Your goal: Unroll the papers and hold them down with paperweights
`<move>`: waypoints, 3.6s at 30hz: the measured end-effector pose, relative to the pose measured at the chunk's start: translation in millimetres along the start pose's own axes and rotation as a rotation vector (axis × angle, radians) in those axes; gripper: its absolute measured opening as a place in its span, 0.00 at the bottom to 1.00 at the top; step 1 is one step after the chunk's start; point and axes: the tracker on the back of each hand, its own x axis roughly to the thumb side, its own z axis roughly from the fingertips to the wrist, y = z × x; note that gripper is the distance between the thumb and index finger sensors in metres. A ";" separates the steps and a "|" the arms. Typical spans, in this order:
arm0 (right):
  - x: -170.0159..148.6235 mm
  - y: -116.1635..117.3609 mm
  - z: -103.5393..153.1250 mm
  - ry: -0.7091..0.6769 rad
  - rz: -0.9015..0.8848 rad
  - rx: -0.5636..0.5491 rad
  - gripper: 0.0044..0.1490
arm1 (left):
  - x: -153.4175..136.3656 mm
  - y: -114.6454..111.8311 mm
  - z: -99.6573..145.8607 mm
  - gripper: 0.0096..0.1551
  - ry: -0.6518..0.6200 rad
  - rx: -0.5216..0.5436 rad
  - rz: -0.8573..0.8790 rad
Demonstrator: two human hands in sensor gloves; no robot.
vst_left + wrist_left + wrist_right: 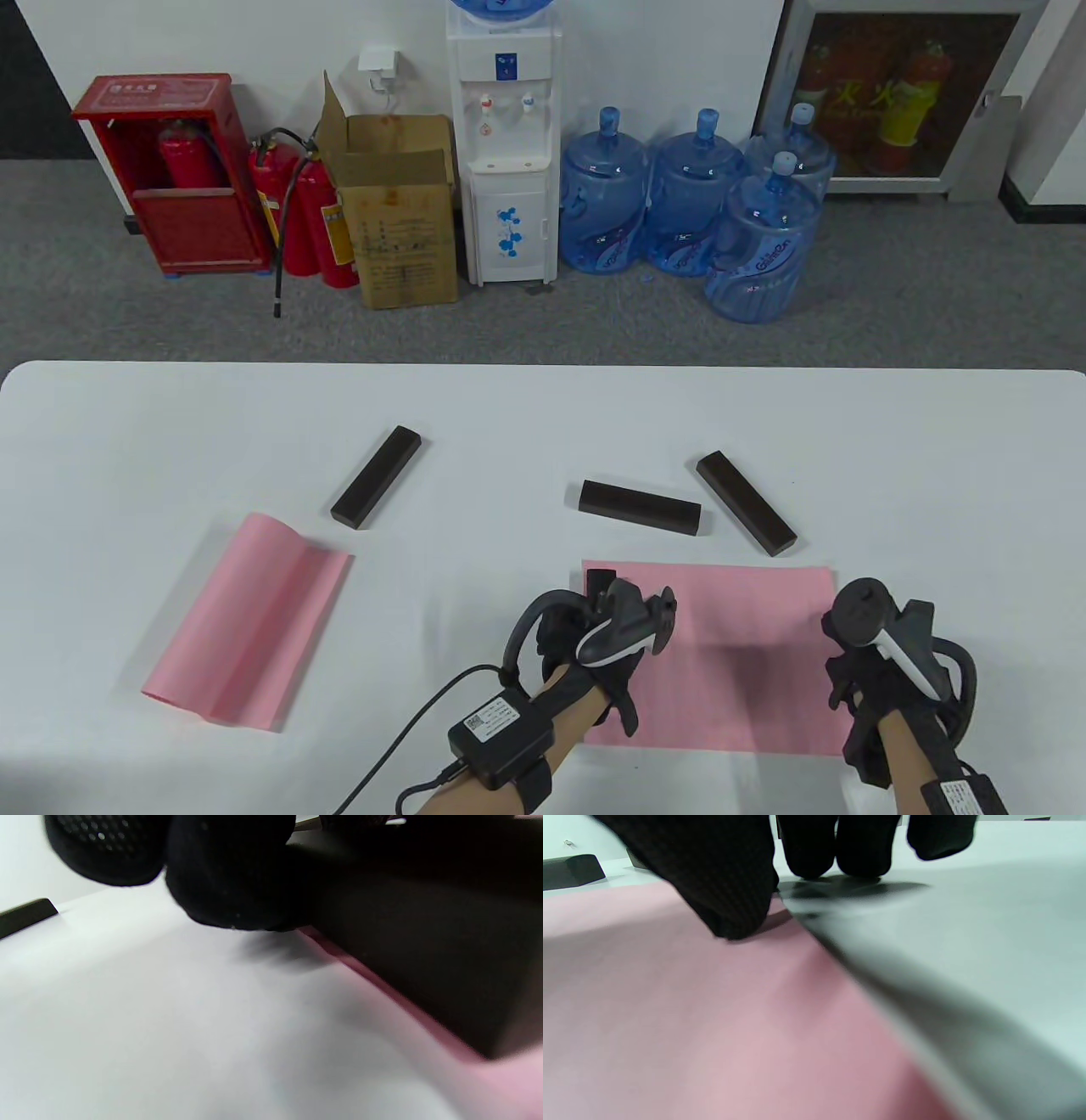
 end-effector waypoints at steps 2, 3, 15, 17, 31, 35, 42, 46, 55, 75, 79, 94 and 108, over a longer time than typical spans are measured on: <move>0.0 0.0 0.0 0.000 0.000 0.000 0.37 | 2.0 -1.1 -0.3 0.36 0.004 -0.008 -0.010; 0.0 0.0 0.0 0.000 0.000 0.000 0.37 | 2.5 -1.0 0.1 0.36 0.005 -0.010 -0.017; 0.7 0.1 0.5 -0.001 0.007 -0.004 0.37 | -66.1 23.4 34.5 0.42 0.005 0.128 0.040; 0.8 0.2 0.5 0.000 0.006 -0.004 0.37 | -101.1 16.2 44.4 0.42 0.045 0.130 0.085; 4.5 -0.5 2.2 -0.001 0.042 0.048 0.40 | -210.4 -69.4 62.2 0.40 0.121 0.056 0.434; 6.0 -8.6 1.9 0.002 0.001 0.130 0.44 | -212.6 -70.9 61.3 0.41 0.110 0.049 0.468; 32.1 -67.9 12.8 0.003 -0.076 0.096 0.45 | -213.9 -71.8 65.1 0.40 0.130 0.050 0.465; 64.5 -110.0 20.9 -0.034 -0.103 0.007 0.46 | -215.8 -74.4 67.2 0.41 0.129 0.036 0.484; 155.1 -124.5 -21.7 -0.026 -0.074 -0.046 0.51 | -206.7 -73.5 68.9 0.40 0.111 0.034 0.455; 160.0 -50.4 -133.3 0.223 0.136 -0.036 0.47 | -213.8 -74.8 66.9 0.41 0.128 0.065 0.449; 160.4 -50.0 -132.1 0.226 0.153 -0.046 0.49 | -216.7 -74.7 68.0 0.41 0.133 0.073 0.462; 168.1 -82.3 -110.0 0.184 0.131 -0.203 0.49 | -215.6 -75.1 68.6 0.41 0.124 0.070 0.479; 121.6 -121.5 13.5 0.038 -0.067 -0.273 0.49 | -214.0 -75.1 69.2 0.41 0.107 0.062 0.496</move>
